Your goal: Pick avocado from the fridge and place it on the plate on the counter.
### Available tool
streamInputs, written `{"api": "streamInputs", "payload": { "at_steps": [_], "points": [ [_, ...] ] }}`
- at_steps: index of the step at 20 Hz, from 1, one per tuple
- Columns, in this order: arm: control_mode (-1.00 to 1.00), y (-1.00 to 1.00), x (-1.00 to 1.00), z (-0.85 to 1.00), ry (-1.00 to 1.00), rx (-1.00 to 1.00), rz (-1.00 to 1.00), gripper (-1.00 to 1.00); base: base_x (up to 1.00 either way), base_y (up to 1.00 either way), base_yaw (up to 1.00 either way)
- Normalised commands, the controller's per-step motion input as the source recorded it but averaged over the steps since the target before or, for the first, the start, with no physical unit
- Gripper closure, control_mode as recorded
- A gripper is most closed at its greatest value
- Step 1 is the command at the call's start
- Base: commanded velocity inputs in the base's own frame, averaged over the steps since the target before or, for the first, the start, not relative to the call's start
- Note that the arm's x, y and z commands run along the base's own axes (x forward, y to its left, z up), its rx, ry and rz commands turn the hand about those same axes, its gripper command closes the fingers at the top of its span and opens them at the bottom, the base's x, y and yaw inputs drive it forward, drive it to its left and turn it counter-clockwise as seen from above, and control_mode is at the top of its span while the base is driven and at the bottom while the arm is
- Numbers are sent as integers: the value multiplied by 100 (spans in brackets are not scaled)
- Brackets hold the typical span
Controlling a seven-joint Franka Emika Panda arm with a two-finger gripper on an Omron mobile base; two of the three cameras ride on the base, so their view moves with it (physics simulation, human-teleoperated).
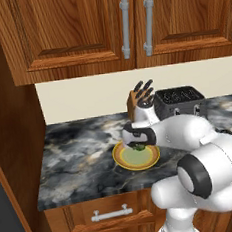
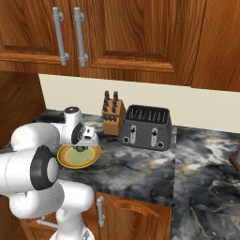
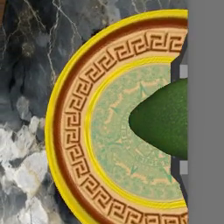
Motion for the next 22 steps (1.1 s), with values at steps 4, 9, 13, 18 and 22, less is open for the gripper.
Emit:
{"api": "streamInputs", "payload": {
  "at_steps": [4, 9, 13, 18, 22],
  "points": [
    [-100, 18, 56, -33, 0, 0, 0, 100, 0, 0, 0],
    [-100, 6, 35, -41, 0, 1, 0, -100, 0, 0, 0],
    [-100, 0, 3, -20, 0, 0, 0, -100, 0, 0, 0],
    [-100, 0, -34, 0, 0, 0, -2, -100, 0, 0, 0],
    [-100, 0, -59, 17, 0, -1, -6, -100, 0, 0, 0]
  ]
}}
